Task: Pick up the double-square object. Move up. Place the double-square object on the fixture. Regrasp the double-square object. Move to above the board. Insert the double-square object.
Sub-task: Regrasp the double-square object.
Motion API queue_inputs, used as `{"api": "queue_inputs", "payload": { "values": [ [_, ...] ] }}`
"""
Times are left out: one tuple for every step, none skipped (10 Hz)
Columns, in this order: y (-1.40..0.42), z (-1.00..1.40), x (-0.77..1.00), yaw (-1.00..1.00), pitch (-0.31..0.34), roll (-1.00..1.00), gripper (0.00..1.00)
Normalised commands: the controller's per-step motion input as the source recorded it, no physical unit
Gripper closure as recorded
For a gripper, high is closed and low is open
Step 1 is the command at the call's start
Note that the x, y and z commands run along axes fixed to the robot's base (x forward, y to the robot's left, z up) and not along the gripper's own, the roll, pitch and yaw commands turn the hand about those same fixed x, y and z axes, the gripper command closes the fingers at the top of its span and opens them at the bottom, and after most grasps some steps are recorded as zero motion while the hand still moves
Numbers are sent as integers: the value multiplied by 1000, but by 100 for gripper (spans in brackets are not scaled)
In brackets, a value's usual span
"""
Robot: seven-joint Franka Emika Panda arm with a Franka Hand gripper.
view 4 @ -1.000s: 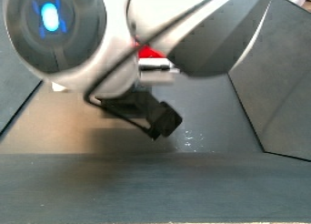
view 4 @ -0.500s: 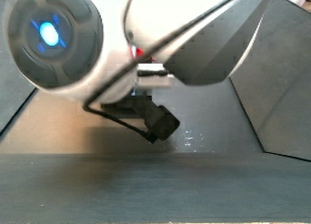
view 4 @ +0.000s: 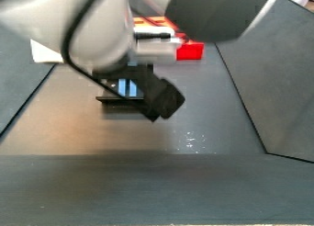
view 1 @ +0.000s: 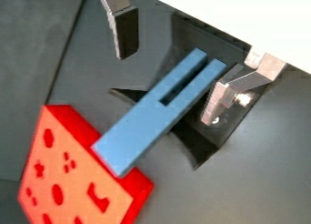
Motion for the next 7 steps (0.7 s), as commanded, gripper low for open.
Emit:
{"api": "queue_inputs", "payload": {
  "values": [
    [-2, 480, -32, -20, 40, 57, 0],
    [-4, 309, -32, -17, 39, 55, 0],
    [-1000, 991, 6, 31, 54, 1000, 0],
    [-1000, 925, 10, 31, 54, 1000, 0],
    [-1000, 908, -12, 30, 46, 1000, 0],
    [-1000, 870, -47, 29, 35, 1000, 0],
    [-1000, 824, -58, 28, 31, 1000, 0]
  ]
}}
